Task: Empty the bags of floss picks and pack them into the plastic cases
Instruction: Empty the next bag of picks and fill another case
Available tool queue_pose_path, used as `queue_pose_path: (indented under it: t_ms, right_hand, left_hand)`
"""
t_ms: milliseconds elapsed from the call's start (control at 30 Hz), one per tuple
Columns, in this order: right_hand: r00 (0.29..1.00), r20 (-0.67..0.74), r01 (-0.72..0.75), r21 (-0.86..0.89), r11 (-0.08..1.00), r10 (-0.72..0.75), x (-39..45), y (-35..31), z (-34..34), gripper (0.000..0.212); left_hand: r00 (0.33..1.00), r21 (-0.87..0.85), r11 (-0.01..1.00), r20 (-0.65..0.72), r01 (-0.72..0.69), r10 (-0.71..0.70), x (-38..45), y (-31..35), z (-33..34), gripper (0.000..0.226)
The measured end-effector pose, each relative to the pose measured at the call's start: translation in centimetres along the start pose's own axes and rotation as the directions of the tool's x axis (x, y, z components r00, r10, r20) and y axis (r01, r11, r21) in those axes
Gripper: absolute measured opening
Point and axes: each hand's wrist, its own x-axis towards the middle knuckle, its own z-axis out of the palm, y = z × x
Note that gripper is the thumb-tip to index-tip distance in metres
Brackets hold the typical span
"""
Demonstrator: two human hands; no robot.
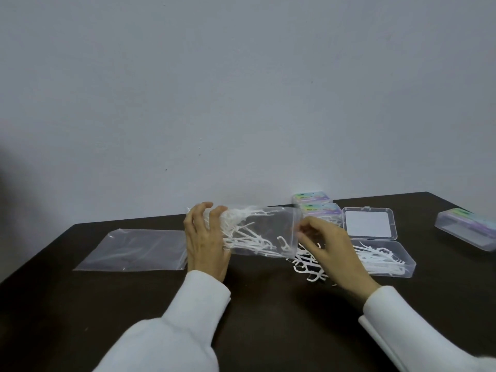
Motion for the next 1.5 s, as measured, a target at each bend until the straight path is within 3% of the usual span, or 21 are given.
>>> queue_pose_path:
  t_ms: [100, 267, 667, 800, 1000, 1100, 1267, 1500]
  right_hand:
    - [0.998, 0.060, -0.033, 0.129, 0.991, 0.025, -0.1, -0.5, 0.2, 0.027]
    - [0.986, 0.122, -0.131, 0.143, 0.981, 0.114, -0.2, -0.7, 0.1, 0.052]
    - [0.978, 0.175, -0.168, 0.321, 0.932, 0.116, -0.4, -1.3, 0.1, 0.058]
    - [0.968, 0.231, -0.148, 0.213, 0.966, 0.097, -0.5, -1.2, 0.0, 0.050]
    - [0.928, 0.371, -0.086, 0.098, 0.991, 0.044, -0.8, -1.0, 1.3, 0.056]
    - [0.926, 0.374, -0.090, 0.066, 0.994, 0.059, -1.0, -0.7, 1.8, 0.058]
    - [0.945, 0.327, -0.003, -0.007, 1.000, 0.005, -0.9, 0.1, 2.1, 0.013]
    - [0.940, 0.340, 0.047, -0.170, 0.984, 0.014, -0.6, 0.4, 1.3, 0.011]
  left_hand:
    - [0.996, -0.009, 0.996, 0.021, -0.089, 0.089, 0.0, 0.2, 0.1, 0.087]
    - [0.976, 0.009, 0.976, 0.028, -0.218, 0.218, 0.0, 0.1, 0.7, 0.093]
    - [0.982, 0.124, 0.975, 0.058, -0.184, 0.178, -0.1, -0.1, 0.3, 0.095]
    - [0.984, 0.136, 0.976, 0.058, -0.173, 0.166, 0.0, 0.1, 0.0, 0.102]
    - [0.982, 0.077, 0.981, 0.071, -0.179, 0.173, 0.0, 0.5, -0.2, 0.097]
    - [0.980, 0.091, 0.977, 0.070, -0.193, 0.188, -0.1, 0.8, -0.3, 0.098]
    - [0.979, 0.089, 0.976, 0.071, -0.197, 0.191, -0.2, 0.9, -0.3, 0.098]
    - [0.995, 0.035, 0.996, 0.050, -0.085, 0.083, -0.2, 0.5, -0.3, 0.092]
